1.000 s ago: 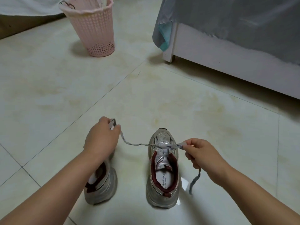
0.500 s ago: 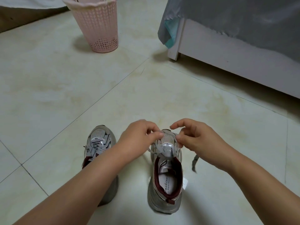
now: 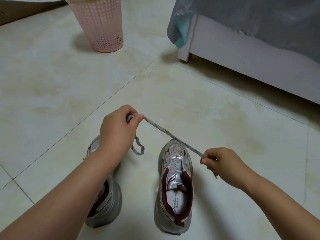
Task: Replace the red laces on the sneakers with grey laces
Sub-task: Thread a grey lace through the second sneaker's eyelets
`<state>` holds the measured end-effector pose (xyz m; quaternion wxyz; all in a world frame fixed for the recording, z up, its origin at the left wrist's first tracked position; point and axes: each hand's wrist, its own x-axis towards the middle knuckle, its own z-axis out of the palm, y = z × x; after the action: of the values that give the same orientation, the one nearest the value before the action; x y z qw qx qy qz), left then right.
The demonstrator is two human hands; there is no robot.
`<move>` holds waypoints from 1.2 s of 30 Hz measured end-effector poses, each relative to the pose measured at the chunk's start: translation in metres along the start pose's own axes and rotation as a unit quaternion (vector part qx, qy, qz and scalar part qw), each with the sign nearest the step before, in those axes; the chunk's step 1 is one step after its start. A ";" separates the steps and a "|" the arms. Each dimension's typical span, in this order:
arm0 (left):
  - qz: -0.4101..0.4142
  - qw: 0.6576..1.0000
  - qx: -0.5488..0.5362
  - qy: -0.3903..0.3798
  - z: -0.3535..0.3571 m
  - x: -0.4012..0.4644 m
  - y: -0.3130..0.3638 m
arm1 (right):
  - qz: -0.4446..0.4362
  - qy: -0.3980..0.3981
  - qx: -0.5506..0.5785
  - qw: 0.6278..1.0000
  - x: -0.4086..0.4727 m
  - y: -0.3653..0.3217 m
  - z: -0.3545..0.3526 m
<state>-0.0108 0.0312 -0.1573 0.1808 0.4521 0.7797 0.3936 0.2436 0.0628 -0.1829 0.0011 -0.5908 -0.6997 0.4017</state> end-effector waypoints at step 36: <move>0.099 0.861 0.395 -0.304 0.131 -0.045 -0.001 | 0.037 0.095 0.239 0.966 0.062 0.017 0.067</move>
<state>0.0960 0.0515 -0.2428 0.1748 0.6574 0.7276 -0.0887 0.2067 0.0757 -0.2671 0.1934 -0.6343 -0.5580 0.4990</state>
